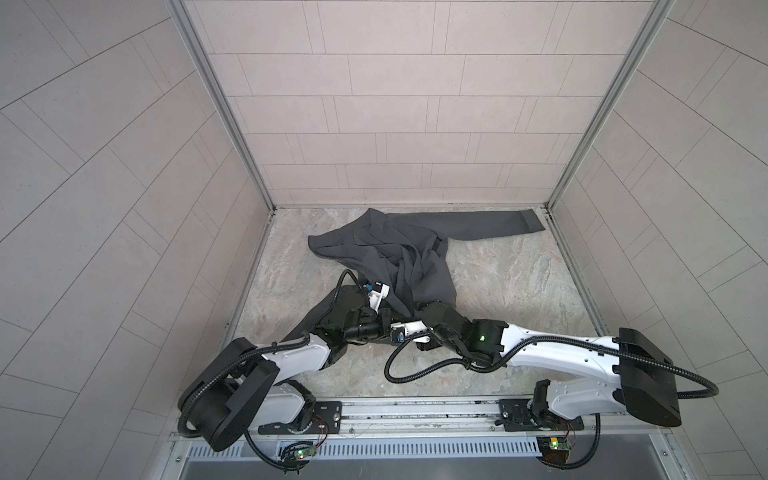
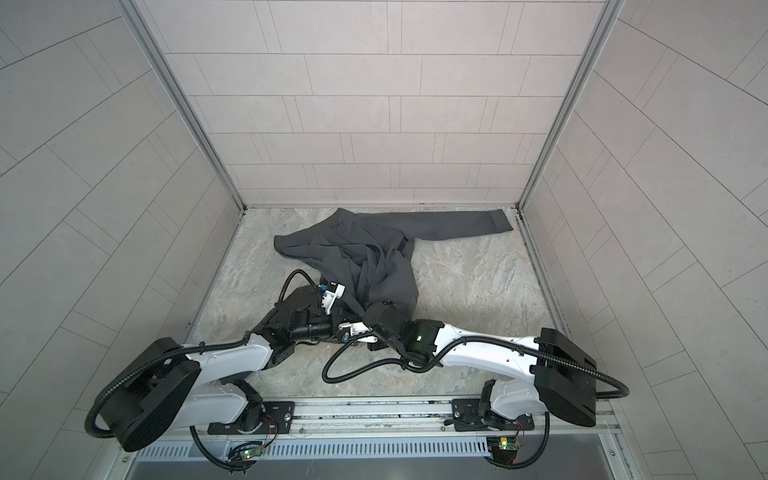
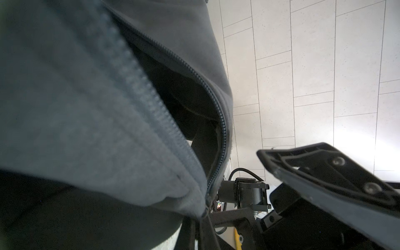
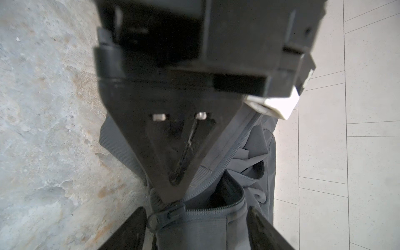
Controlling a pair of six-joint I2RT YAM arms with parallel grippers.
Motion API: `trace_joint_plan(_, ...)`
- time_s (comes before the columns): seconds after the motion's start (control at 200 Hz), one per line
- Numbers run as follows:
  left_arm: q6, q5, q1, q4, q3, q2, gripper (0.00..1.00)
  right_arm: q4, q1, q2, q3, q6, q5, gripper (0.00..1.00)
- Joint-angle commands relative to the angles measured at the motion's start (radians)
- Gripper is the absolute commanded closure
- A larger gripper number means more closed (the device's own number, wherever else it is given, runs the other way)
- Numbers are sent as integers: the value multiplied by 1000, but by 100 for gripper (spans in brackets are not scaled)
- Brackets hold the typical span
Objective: Zip up the jacket
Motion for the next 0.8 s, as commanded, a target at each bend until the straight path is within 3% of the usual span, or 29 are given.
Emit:
trace_joint_plan(0.0,-7,21,-7,47,-5,2,100,11,6,5,17,-15,20,28)
trace_joint_plan(0.791,-8,25,-13,70,-5,24,100,-69,-7,-15,24,-40,-15,46)
